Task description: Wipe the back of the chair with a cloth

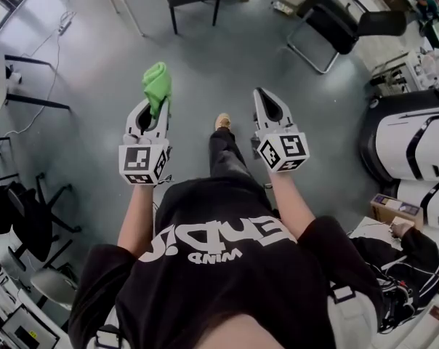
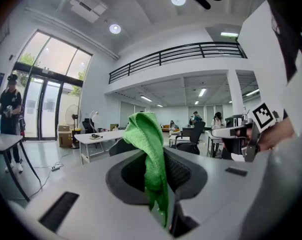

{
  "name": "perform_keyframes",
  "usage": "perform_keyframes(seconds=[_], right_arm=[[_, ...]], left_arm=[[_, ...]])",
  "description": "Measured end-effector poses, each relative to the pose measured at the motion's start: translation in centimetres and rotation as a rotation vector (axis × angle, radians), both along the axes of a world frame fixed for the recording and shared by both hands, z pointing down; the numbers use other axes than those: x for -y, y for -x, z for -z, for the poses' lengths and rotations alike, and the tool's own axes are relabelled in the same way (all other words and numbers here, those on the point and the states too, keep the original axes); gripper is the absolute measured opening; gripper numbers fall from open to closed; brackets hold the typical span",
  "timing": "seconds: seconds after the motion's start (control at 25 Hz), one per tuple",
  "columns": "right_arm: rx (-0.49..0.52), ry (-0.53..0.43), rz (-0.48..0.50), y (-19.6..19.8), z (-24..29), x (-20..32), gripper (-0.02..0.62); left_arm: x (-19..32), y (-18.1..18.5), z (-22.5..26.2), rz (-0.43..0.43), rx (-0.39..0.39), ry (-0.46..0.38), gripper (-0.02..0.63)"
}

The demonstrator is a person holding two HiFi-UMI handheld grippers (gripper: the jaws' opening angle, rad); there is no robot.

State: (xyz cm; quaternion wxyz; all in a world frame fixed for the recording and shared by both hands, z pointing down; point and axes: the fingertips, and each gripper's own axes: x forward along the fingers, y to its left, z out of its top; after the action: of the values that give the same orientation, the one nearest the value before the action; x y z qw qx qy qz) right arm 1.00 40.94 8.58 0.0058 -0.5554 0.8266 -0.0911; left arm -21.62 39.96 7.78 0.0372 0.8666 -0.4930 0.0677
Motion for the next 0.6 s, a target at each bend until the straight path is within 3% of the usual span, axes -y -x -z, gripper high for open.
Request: perform_keyframes(seconds=[0.16,0.36,0.6], right_arm=[[0.029,-0.003,-0.022,-2.0,-0.2,5.5,-0.005],[0.04,-0.004,-0.005,-4.2,0.3,13.1,-0.005],[0.033,0.008,0.04,-6.4,0.7,22.4,-0.005]], left_arm=[[5.0,-2.0,0.2,-0.036,0.027,-0.008,0.063],[12.9,-3.6,0.5,0.02,-0.019,0.035,0.064],[21.8,-6.0,1.4,0.069,-0.048,0.031,0.064]])
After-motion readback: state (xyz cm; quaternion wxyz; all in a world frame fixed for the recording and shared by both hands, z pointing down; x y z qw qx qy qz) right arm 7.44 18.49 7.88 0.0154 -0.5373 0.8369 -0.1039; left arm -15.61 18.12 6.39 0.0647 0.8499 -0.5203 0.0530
